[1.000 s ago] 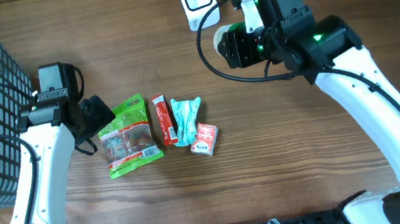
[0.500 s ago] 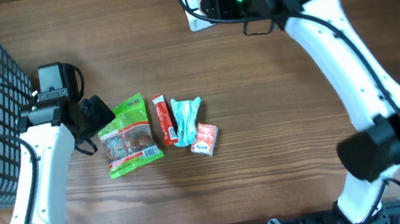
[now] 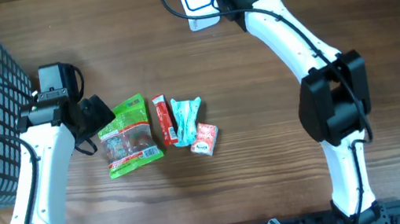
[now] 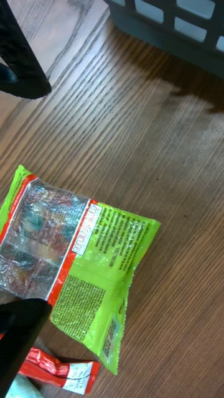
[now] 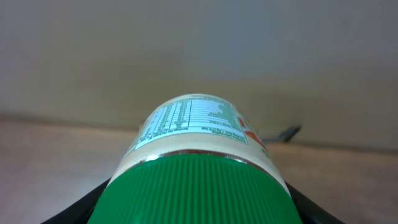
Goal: Scan the item barcode
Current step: 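Carry the jar to the white scanner and hold it before the window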
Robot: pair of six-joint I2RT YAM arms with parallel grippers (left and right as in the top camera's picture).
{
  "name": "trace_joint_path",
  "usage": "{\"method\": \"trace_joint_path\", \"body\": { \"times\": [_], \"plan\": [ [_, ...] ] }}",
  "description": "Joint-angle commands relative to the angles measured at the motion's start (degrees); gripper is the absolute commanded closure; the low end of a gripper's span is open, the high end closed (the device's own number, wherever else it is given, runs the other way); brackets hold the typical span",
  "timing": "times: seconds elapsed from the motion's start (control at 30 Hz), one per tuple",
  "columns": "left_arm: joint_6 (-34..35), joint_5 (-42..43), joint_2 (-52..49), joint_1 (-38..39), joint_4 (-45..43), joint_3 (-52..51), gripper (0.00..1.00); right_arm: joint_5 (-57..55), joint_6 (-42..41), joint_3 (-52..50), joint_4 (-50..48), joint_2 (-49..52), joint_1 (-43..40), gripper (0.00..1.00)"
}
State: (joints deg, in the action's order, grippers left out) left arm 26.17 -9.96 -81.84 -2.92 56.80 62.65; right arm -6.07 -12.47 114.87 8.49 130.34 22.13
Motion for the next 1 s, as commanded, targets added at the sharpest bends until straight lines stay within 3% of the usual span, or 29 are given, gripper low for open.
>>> {"method": "trace_joint_path", "body": {
  "times": [0.0, 0.43, 0.73, 0.8, 0.97],
  "plan": [
    [-0.5, 0.1, 0.2, -0.3, 0.0, 0.8, 0.0, -3.1, 2.5, 0.9, -7.2, 3.2, 0.1, 0.73],
    [-0.5, 0.1, 0.2, -0.3, 0.0, 0.8, 0.0, -3.0, 3.7, 0.9, -16.4, 10.7, 0.2, 0.76],
    [-0.5, 0.1, 0.2, -0.3, 0.0, 0.8, 0.0, -2.8, 7.9, 0.9, -14.4, 5.6, 0.2, 0.78],
    [-0.5, 0.1, 0.2, -0.3, 0.0, 0.8, 0.0, -0.6, 8.0, 0.9, -10.1, 0.0, 0.2, 0.78],
    [-0.5, 0.1, 0.2, -0.2, 0.0, 0.8, 0.0, 1.2, 7.9, 0.9, 13.6, -15.4, -0.2, 0.77]
  ]
}}
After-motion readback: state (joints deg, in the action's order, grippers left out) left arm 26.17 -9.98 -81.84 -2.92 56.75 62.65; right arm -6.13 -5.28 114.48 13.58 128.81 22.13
